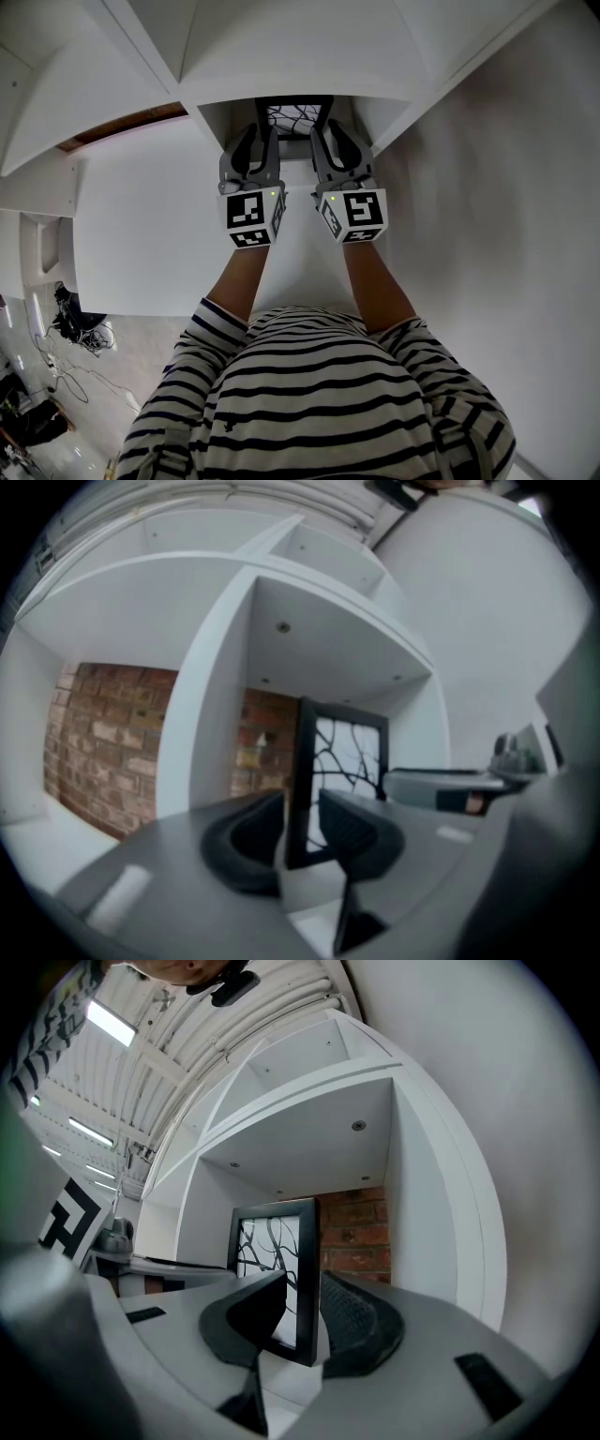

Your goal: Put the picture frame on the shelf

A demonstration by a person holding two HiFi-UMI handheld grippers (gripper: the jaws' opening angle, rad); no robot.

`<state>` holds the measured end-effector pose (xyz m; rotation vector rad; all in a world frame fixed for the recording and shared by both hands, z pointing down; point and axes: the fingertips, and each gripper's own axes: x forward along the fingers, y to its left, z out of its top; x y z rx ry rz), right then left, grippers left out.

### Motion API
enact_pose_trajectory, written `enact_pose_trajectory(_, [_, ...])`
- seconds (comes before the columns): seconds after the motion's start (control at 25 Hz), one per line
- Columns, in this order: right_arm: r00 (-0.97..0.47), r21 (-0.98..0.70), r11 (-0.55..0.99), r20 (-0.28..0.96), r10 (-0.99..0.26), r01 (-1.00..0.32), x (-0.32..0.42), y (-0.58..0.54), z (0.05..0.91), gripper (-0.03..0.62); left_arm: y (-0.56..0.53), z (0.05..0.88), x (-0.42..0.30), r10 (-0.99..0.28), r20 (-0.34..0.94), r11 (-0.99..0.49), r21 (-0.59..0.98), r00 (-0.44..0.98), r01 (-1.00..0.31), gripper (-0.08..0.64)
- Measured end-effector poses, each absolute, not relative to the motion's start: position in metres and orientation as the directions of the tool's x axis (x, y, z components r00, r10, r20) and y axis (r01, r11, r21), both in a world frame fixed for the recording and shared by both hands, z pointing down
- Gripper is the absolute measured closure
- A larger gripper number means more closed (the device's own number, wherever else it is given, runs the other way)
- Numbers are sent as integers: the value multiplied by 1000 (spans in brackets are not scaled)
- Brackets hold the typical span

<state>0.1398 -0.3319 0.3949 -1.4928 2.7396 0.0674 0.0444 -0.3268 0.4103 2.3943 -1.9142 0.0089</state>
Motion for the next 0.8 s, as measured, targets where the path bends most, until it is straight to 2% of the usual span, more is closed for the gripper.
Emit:
enact_pose_trajectory(0.56, [-604,-103,602,-21,-797,-792,143,-309,404,511,-293,414,52,-955,38,-284,176,295,-943,457])
enact_pose_trajectory(0.8, [-668,-353,642,-61,-741,-680,153,-291,400,512,-277,404,81,-924,-20,-371,278,381,-886,469])
